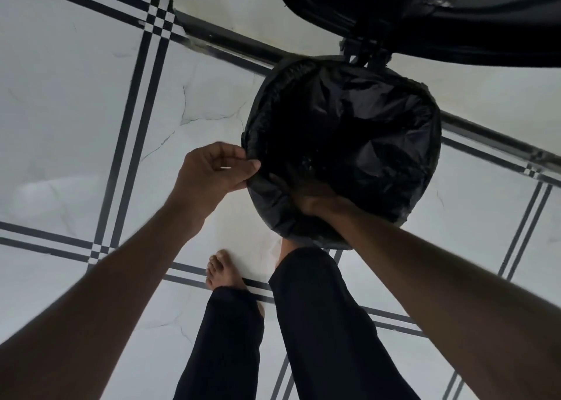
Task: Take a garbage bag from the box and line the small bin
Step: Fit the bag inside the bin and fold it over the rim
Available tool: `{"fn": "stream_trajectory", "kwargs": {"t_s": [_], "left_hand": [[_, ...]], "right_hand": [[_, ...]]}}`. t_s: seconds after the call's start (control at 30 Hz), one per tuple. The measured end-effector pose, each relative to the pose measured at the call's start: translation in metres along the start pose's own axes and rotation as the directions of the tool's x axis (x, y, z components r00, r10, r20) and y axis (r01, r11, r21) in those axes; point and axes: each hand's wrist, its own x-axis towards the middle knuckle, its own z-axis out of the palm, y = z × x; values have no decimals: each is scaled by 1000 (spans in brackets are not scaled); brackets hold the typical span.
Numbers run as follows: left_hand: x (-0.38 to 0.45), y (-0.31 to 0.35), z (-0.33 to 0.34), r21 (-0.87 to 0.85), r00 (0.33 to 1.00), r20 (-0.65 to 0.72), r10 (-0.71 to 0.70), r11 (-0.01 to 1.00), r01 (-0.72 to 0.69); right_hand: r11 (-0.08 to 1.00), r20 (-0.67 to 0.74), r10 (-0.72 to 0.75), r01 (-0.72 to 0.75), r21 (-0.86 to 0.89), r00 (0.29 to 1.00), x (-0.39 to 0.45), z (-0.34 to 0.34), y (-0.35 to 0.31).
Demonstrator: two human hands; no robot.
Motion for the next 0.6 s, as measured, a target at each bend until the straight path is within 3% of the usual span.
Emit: {"fn": "stream_trajectory", "kwargs": {"t_s": [0.1,0.17,0.23,0.3,0.37,0.43,0.53,0.6], "left_hand": [[-3,7,4,270,972,-179,151,958,-99],[-8,21,6,393,908,-231,350,887,-242],[-9,39,13,516,820,-144,554,749,-416],[-6,58,28,636,770,28,638,582,-506],[0,73,50,723,748,218,627,411,-555],[8,79,69,760,736,343,584,288,-582],[24,82,85,800,752,369,547,225,-556],[31,84,87,803,746,331,577,243,-544]], "right_hand": [[994,-292,25,8,112,956,-20,-34,1],[992,-560,-44,103,75,827,-46,-57,9],[980,-753,-121,199,14,647,-73,-80,19],[985,-818,-160,146,-94,552,-87,-99,31],[986,-824,-149,25,-162,546,-92,-111,43],[982,-811,-153,-4,-187,564,-90,-119,53],[975,-762,-220,115,-190,609,-77,-128,62],[982,-751,-180,163,-97,635,-67,-137,63]]}}
